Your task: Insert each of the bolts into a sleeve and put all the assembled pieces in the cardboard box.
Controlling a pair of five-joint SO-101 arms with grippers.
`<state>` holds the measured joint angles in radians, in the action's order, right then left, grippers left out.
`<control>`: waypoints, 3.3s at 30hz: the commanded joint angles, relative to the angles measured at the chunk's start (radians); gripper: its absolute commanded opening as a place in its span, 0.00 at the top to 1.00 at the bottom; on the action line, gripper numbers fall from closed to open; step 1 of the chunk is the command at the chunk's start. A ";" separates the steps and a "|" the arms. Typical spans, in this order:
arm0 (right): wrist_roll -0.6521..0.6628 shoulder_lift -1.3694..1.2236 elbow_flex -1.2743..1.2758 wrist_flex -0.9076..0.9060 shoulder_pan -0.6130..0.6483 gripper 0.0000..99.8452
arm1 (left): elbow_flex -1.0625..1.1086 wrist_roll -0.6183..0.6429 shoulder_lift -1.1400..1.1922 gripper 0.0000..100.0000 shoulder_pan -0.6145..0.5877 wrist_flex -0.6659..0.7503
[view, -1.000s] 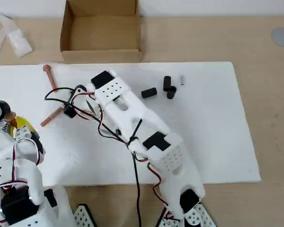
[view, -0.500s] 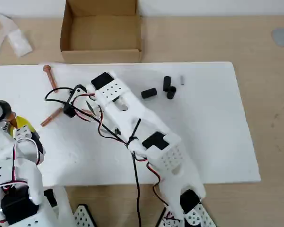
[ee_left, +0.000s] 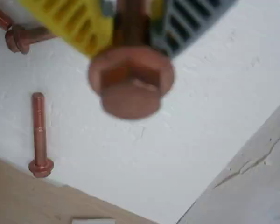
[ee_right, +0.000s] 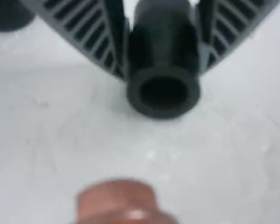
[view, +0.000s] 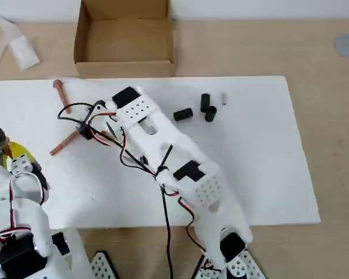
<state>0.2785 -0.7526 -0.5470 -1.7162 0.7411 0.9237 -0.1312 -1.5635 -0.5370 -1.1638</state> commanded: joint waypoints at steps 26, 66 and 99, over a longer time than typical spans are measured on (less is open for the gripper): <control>-0.339 1.676 0.536 0.018 -0.013 0.99 | -0.201 0.072 -0.001 0.99 0.147 0.009; -0.416 2.417 1.880 1.134 0.173 0.99 | -0.006 0.071 -0.255 0.99 1.073 0.253; -0.417 2.414 1.885 1.100 0.168 0.99 | 0.057 -0.037 -0.257 0.99 1.082 0.324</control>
<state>-0.1435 1.6456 1.3495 -0.6206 0.8961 1.0418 -0.1680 -1.8197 0.5294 -0.8140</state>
